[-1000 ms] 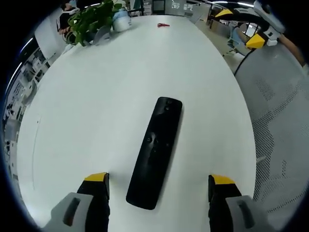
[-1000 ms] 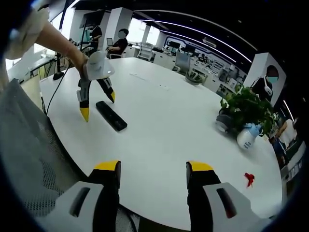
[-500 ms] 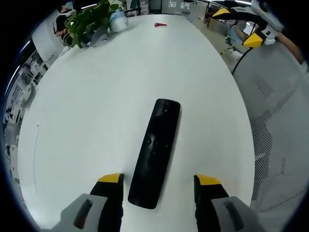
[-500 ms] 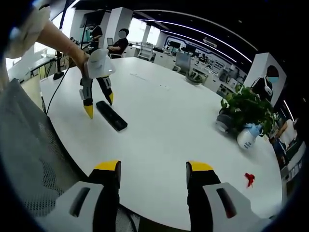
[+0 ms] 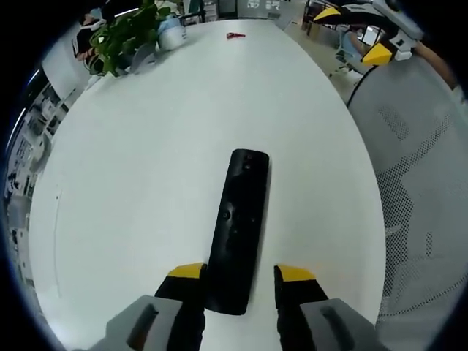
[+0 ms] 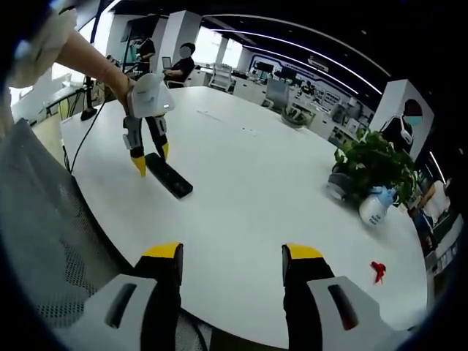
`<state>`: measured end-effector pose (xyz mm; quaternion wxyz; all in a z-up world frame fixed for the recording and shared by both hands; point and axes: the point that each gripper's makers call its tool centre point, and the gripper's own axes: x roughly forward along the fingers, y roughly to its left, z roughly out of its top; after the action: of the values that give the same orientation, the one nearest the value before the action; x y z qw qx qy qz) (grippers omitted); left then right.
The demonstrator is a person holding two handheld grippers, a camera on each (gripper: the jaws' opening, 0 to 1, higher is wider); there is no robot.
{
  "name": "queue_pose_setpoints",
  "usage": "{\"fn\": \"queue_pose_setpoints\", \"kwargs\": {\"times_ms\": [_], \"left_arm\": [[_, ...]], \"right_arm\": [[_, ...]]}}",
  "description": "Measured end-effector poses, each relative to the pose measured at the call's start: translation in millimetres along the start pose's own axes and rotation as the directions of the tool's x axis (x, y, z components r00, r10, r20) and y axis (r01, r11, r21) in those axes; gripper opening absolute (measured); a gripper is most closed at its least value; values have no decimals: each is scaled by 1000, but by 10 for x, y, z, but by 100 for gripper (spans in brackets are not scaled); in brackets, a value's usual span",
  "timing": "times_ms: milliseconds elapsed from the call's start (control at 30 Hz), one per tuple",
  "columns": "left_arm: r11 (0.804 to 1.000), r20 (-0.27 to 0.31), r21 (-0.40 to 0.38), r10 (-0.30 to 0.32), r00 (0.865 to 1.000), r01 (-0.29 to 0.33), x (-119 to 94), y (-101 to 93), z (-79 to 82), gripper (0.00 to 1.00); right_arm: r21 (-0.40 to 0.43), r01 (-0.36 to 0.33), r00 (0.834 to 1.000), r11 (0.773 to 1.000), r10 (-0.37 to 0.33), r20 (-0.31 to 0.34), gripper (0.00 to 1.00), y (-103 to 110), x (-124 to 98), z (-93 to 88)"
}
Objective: Press the specified remote control buttons in sequence, fully releasing each button before pressing the next.
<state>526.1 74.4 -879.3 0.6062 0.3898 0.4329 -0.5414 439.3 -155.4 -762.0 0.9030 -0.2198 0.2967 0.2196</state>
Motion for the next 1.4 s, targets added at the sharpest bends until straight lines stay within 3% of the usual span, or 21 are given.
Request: {"fn": "queue_pose_setpoints", "kwargs": {"times_ms": [433,1400], "left_arm": [[1000,-6,18,23,1000,-23,-3,32,12,25],[999,-11,36,9,1000,-9,-9,-78,-7,24]], "right_arm": [[-1,-1,1000,1000,1,-2,56,-3,5,-5],[-22,-5,1000,1000,5,-15,55,12,16,-20]]}}
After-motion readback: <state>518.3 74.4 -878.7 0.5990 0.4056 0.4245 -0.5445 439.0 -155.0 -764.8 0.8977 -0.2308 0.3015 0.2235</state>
